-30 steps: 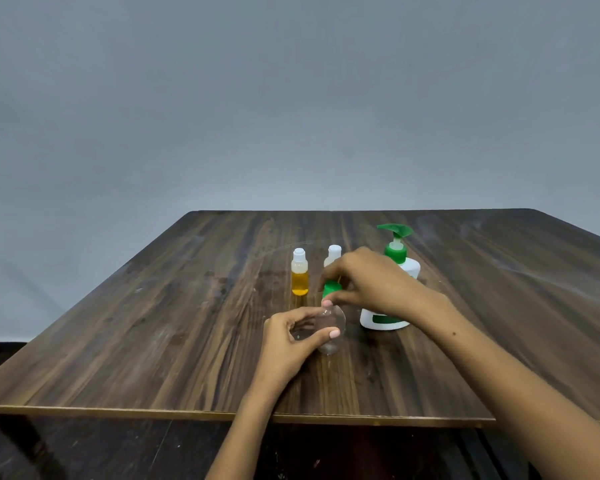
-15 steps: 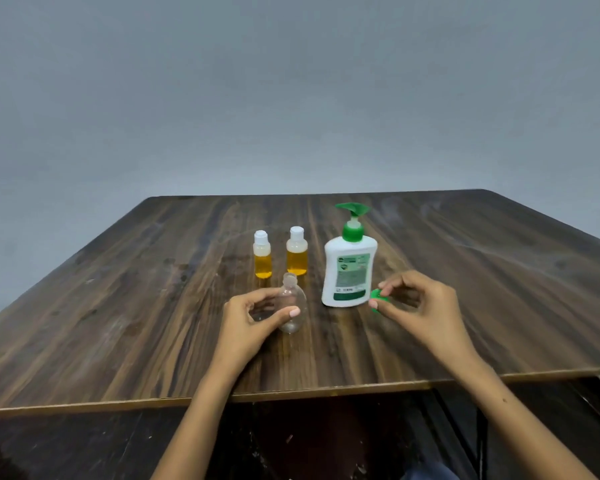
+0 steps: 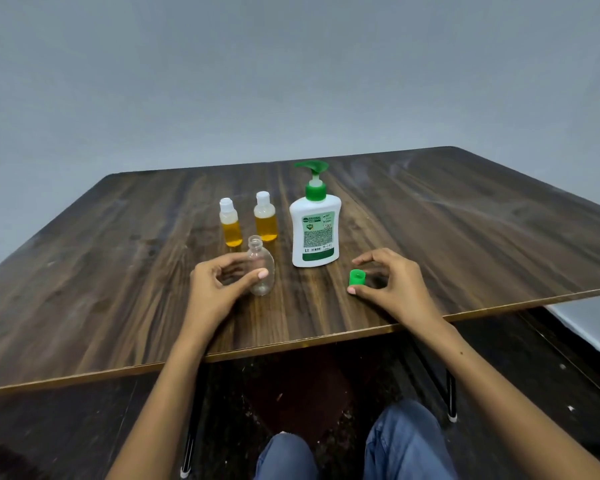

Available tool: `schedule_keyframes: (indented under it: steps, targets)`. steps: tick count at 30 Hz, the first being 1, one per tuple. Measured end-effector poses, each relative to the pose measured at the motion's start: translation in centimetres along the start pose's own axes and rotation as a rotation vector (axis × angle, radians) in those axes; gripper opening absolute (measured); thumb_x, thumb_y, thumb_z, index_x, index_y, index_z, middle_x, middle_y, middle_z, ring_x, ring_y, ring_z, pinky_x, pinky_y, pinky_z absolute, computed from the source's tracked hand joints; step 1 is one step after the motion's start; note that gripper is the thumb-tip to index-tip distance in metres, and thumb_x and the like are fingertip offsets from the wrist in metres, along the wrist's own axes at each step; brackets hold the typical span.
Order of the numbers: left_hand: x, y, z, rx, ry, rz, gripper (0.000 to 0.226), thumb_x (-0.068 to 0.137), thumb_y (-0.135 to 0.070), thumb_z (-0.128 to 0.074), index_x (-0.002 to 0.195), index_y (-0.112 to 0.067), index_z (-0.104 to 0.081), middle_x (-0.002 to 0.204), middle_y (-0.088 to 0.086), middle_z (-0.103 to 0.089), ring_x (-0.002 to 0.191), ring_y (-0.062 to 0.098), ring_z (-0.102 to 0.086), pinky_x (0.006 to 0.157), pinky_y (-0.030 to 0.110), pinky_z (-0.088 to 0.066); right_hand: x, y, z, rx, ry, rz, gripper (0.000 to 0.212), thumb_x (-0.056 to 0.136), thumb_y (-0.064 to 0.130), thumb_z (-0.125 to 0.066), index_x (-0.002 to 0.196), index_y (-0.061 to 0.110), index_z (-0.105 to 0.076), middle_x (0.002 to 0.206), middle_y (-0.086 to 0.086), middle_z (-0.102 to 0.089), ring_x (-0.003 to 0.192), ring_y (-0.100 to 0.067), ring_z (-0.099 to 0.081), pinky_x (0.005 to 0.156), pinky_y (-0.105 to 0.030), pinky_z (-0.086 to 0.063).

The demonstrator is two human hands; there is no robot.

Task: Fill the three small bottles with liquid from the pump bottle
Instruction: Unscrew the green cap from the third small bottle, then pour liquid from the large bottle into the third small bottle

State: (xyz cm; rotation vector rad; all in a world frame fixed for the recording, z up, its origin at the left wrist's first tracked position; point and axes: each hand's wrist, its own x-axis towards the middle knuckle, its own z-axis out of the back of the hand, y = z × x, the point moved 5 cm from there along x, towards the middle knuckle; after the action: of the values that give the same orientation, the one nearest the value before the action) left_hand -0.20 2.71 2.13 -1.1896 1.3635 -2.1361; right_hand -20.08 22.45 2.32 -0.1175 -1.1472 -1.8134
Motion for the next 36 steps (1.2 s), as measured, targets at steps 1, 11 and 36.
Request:
schedule_keyframes:
  steps: [1, 11, 36]
  targets:
    - [0.0, 0.0, 0.0, 0.000, -0.001, 0.001, 0.035, 0.073, -0.015, -0.082, 0.107, -0.007, -0.074, 0.095, -0.001, -0.077, 0.092, 0.013, -0.073, 0.082, 0.022, -0.056, 0.0, 0.0, -0.1, -0.014, 0.008, 0.005, 0.039, 0.060, 0.018, -0.089, 0.093, 0.020, -0.069, 0.099, 0.008, -0.066, 0.087, -0.005, -0.065, 0.082, -0.035, -0.054]
    - [0.5, 0.1, 0.0, 0.003, -0.018, 0.019, 0.030, 0.075, -0.018, -0.081, 0.105, -0.015, -0.075, 0.098, -0.006, -0.076, 0.097, 0.009, -0.071, 0.089, 0.028, -0.055, 3.2, 2.7, 1.7, -0.022, -0.082, 0.143, 0.026, 0.073, 0.025, -0.081, 0.095, 0.016, -0.071, 0.098, 0.010, -0.068, 0.091, 0.000, -0.063, 0.080, -0.022, -0.051]
    - [9.8, -3.8, -2.9, -0.035, -0.016, -0.225, 0.033, 0.079, -0.034, -0.075, 0.111, -0.031, -0.071, 0.102, -0.020, -0.073, 0.101, -0.003, -0.065, 0.083, 0.011, -0.048, 11.6, 9.5, -2.8, -0.423, 0.110, 0.228, 0.109, 0.065, 0.091, 0.006, 0.151, 0.026, 0.000, 0.157, 0.016, 0.007, 0.143, 0.002, 0.004, 0.118, -0.024, -0.007]
